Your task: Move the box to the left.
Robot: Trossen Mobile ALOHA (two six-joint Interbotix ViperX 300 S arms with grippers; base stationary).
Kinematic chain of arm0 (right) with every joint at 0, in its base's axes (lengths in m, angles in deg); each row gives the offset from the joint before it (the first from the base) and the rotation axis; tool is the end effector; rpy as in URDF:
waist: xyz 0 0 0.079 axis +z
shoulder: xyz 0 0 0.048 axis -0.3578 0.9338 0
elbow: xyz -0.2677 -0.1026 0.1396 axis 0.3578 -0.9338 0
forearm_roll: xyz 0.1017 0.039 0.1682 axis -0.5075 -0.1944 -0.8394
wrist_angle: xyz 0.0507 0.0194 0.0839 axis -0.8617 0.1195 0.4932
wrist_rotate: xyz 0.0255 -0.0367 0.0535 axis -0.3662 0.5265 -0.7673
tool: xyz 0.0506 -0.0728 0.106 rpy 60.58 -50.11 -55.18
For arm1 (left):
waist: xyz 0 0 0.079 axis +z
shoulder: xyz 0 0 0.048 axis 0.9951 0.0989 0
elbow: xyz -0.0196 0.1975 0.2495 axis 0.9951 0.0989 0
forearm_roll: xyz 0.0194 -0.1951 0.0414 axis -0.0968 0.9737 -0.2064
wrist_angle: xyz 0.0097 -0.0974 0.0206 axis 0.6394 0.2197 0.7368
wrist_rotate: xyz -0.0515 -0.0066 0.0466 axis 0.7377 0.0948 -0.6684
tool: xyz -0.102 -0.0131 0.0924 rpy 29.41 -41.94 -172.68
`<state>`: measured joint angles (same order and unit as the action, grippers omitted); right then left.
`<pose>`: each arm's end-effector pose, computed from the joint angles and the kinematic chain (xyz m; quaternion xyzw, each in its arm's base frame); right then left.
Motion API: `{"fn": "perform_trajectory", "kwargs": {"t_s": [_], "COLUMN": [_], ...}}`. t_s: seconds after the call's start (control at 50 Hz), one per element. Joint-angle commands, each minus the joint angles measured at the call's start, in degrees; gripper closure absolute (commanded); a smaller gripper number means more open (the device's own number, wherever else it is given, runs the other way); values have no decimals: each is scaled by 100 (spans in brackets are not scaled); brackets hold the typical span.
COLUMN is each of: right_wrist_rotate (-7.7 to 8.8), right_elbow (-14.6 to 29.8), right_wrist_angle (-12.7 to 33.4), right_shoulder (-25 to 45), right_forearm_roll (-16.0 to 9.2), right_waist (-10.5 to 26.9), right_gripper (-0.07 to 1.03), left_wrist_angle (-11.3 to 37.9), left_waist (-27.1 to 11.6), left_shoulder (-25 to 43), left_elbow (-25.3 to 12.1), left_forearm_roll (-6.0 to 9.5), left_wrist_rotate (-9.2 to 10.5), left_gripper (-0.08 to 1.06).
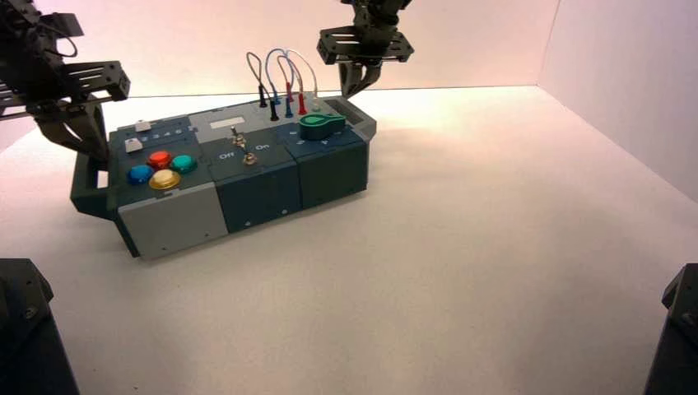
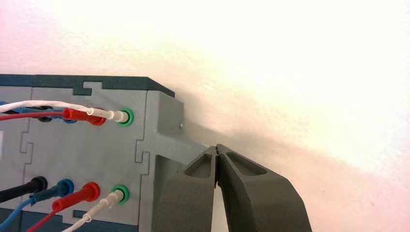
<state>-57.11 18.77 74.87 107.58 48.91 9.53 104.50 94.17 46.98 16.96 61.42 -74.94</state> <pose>0.4765 0.3159 0.0182 -0.0854 0.5121 0.2767 0.8087 0.2838 0.0308 0.0052 -0.1136 0.6027 0.0599 0.7875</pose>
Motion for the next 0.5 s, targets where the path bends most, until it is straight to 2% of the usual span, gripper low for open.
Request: {"fn": "perform_trajectory", "kwargs": {"t_s": [0.02,0.28,0.5], "right_wrist_rotate": [79,264,281], "right_elbow": [202,202,211], "right_wrist_angle": [149,202,229], "right_shoulder": [-53,-53,-53], "right_forearm_roll": [-396,-554,-563], "right_waist": [1213,1222,1222], "right_gripper": [98,98,98], "left_wrist_angle": [-26,-18,-26], "left_waist": [26,466,545], "left_shoulder": [-185,-422,-439], "left_elbow": [-185,-176,-158], "left_forearm_roll": [18,-9,-9], "left_wrist_rotate": [-18,-18,-9], "left_gripper": [100,100,100]}}
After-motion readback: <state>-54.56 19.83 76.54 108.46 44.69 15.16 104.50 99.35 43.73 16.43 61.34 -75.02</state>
